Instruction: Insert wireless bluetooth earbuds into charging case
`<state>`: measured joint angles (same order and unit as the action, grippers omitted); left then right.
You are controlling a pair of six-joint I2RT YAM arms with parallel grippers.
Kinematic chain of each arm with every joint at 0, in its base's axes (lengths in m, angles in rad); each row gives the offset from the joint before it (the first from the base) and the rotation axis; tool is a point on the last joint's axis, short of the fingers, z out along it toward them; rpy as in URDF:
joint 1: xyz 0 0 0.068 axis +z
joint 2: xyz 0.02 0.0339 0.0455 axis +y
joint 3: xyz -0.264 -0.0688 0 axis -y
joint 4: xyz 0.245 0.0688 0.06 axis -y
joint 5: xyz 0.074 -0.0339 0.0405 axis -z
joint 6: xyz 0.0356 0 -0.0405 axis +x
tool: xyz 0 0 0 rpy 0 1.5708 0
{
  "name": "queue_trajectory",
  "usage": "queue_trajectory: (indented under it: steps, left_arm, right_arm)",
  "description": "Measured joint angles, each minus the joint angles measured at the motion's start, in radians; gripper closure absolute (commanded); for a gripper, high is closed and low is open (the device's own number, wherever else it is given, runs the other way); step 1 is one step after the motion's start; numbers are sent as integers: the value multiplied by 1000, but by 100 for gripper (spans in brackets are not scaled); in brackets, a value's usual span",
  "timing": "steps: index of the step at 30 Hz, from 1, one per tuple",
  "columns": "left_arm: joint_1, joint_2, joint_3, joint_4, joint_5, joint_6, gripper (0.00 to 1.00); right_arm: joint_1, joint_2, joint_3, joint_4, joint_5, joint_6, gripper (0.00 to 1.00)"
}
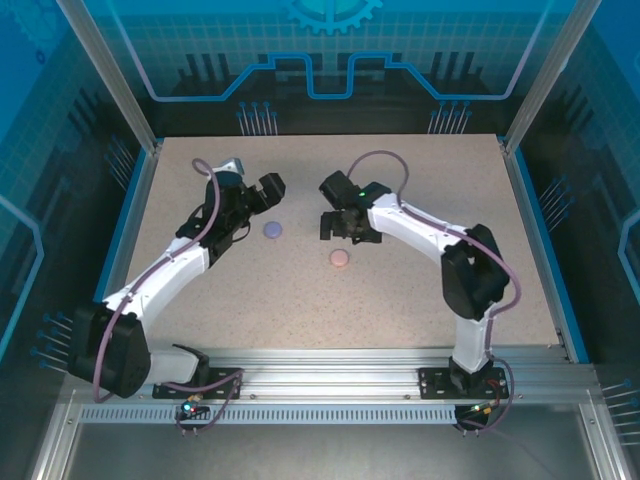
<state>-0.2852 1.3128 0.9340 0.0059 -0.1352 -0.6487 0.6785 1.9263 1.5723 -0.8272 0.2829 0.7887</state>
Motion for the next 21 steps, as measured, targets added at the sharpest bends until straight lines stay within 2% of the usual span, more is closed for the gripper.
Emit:
queue_trajectory:
  steps: [8,21]
  left_arm:
    - [34,-12,6,-57,9,-26,1]
    - [34,-11,12,-114,72,-34,1]
  right_arm:
    - [8,135,50,-72,-26,61,6]
    - [23,206,60,-78,-77,87,18]
